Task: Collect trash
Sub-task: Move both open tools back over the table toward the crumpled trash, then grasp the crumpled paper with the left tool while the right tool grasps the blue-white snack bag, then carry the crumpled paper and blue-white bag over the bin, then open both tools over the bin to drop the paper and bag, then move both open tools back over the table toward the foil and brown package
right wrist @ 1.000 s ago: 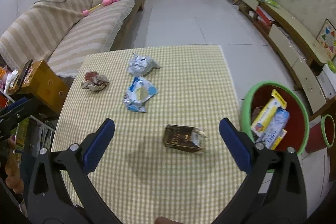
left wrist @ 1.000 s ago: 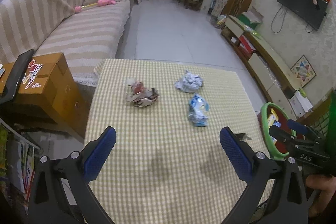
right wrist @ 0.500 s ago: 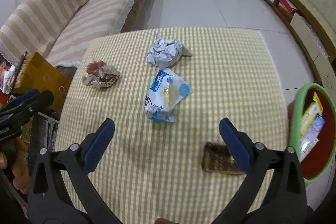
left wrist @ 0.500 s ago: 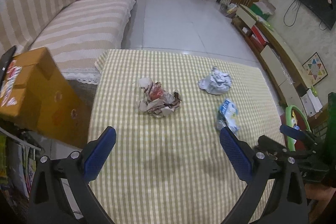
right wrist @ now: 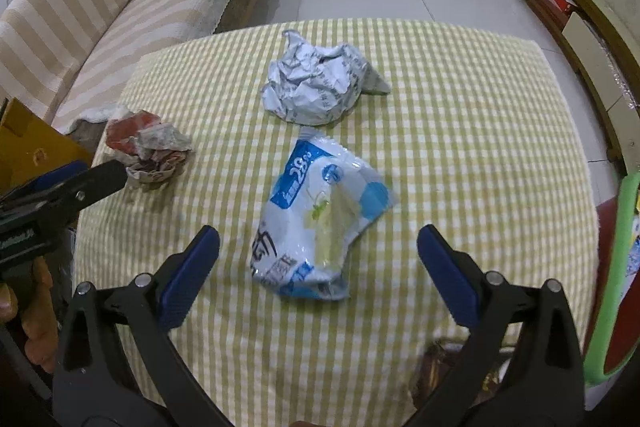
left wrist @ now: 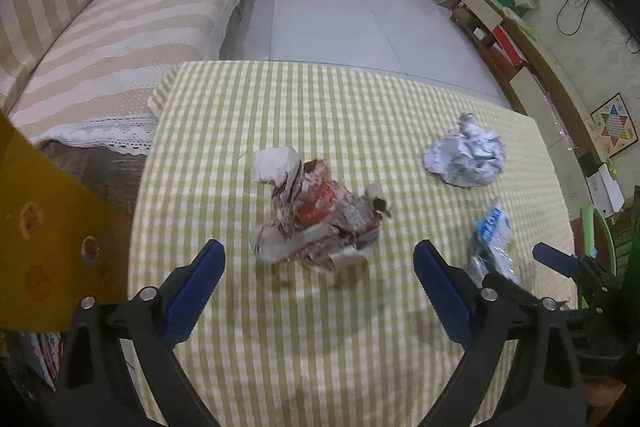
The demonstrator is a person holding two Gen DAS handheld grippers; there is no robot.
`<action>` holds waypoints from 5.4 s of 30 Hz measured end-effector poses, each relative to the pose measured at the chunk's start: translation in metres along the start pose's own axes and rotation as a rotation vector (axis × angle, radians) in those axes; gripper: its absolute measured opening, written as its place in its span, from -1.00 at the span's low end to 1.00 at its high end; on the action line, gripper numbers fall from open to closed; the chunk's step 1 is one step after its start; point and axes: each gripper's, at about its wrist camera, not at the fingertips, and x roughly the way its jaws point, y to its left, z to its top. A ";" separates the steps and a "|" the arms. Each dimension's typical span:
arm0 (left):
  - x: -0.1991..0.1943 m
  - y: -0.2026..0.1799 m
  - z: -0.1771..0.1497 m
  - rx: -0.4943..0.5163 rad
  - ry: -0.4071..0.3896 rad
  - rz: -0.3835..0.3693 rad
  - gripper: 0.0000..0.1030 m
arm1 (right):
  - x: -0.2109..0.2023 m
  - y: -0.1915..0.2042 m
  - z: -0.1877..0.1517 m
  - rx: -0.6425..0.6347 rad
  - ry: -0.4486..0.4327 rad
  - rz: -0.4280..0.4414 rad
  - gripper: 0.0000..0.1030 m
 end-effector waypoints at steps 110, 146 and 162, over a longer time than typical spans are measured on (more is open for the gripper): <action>-0.067 -0.407 -0.074 0.493 0.015 -0.394 -0.34 | -0.215 -0.312 -0.129 0.437 -0.252 -0.137 -0.38; -0.113 -0.289 -0.048 0.310 -0.101 -0.291 0.84 | -0.211 -0.226 -0.108 0.316 -0.253 -0.092 0.86; -0.137 -0.142 -0.053 0.135 -0.137 -0.194 0.84 | -0.163 -0.094 -0.109 0.078 -0.132 -0.026 0.86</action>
